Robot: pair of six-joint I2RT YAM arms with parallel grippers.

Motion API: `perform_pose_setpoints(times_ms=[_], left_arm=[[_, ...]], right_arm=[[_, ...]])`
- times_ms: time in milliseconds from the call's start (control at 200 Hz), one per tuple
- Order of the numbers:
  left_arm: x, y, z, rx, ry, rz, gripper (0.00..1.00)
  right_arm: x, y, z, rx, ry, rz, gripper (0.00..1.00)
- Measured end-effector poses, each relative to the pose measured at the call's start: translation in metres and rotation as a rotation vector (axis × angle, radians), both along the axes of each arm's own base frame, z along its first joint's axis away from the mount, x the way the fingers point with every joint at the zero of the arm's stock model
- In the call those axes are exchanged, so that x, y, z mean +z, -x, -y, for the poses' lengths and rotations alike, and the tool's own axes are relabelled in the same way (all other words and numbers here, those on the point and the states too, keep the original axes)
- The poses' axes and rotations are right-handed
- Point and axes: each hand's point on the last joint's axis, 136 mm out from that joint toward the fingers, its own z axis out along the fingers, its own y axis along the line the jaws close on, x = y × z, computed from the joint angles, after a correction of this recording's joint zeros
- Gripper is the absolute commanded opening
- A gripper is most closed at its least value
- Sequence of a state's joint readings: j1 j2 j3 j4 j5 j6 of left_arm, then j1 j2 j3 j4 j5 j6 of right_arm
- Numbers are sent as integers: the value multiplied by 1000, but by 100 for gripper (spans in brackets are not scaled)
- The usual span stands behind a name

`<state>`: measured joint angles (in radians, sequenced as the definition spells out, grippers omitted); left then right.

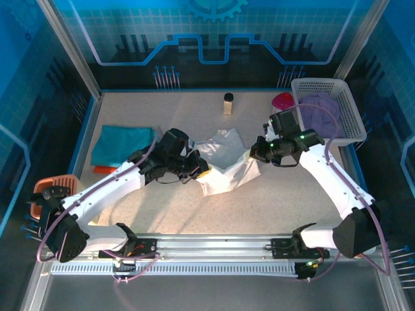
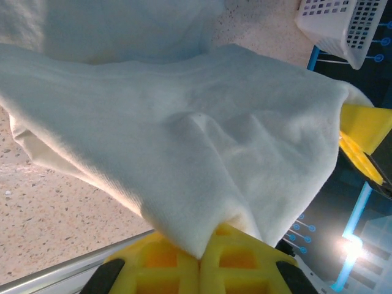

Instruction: Fold and stack the t-shirts

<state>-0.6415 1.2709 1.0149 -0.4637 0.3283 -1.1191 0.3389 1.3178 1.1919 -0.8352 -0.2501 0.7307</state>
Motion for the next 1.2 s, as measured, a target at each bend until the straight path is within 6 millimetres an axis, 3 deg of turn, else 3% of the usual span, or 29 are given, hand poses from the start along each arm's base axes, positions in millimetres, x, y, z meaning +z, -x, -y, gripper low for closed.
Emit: perform_pose_setpoints(times_ms=[240, 435, 826, 1201], left_arm=[[-5, -20, -13, 61, 22, -4, 0], [-11, -49, -29, 126, 50, -15, 0], [-53, -96, -49, 194, 78, -90, 0], [-88, -124, -63, 219, 90, -151, 0]], right_arm=[[-4, -20, -4, -6, -12, -12, 0], [-8, -46, -11, -7, -22, -12, 0], [-33, -102, -31, 3, -57, -43, 0], [-57, -147, -47, 22, -75, -58, 0]])
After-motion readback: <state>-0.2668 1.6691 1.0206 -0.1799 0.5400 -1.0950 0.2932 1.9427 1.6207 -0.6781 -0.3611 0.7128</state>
